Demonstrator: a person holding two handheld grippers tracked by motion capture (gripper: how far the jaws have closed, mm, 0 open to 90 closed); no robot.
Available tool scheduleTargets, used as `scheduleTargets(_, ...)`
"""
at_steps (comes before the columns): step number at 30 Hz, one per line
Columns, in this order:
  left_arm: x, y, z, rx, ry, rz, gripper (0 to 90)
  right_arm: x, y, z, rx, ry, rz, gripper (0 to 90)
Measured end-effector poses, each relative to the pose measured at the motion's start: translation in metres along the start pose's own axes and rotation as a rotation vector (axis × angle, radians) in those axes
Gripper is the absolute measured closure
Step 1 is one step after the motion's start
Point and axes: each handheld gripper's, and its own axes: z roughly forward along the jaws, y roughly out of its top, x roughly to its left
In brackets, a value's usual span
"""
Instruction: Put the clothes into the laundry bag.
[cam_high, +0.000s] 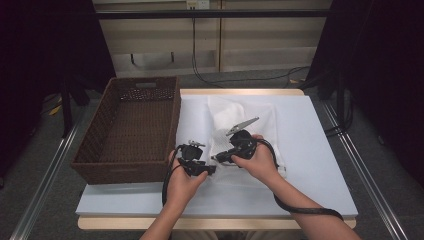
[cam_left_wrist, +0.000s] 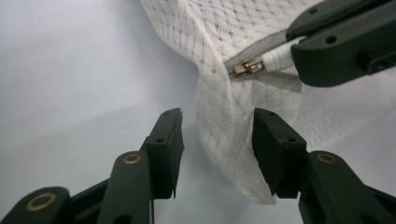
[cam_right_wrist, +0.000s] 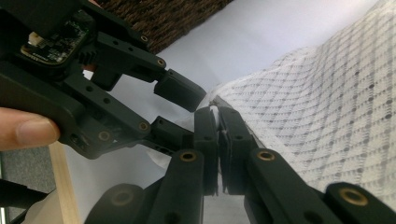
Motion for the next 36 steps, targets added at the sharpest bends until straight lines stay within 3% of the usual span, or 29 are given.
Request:
scheduleTargets(13,-0.003,0.01,0.005,-0.007,-0.06,0.035,53.9,-0.003,-0.001,-0.007,-0.01,-0.007,0.014,86.8)
scheduleTargets(25,-0.001,0.011,0.0,-0.027,-0.038,0.036,48.7,-0.002,0.001,-0.009,-0.01,-0.011,0.006,86.8)
scheduleTargets(29,0.0,0.011,0.002,-0.024,-0.047,0.028,52.7,-0.002,0.001,-0.009,-0.011,-0.008,0.005,86.8)
scheduleTargets(36,-0.001,0.012,0.001,-0.002,-0.074,0.021,75.2,-0.002,-0.001,-0.008,-0.011,-0.004,0.012,86.8)
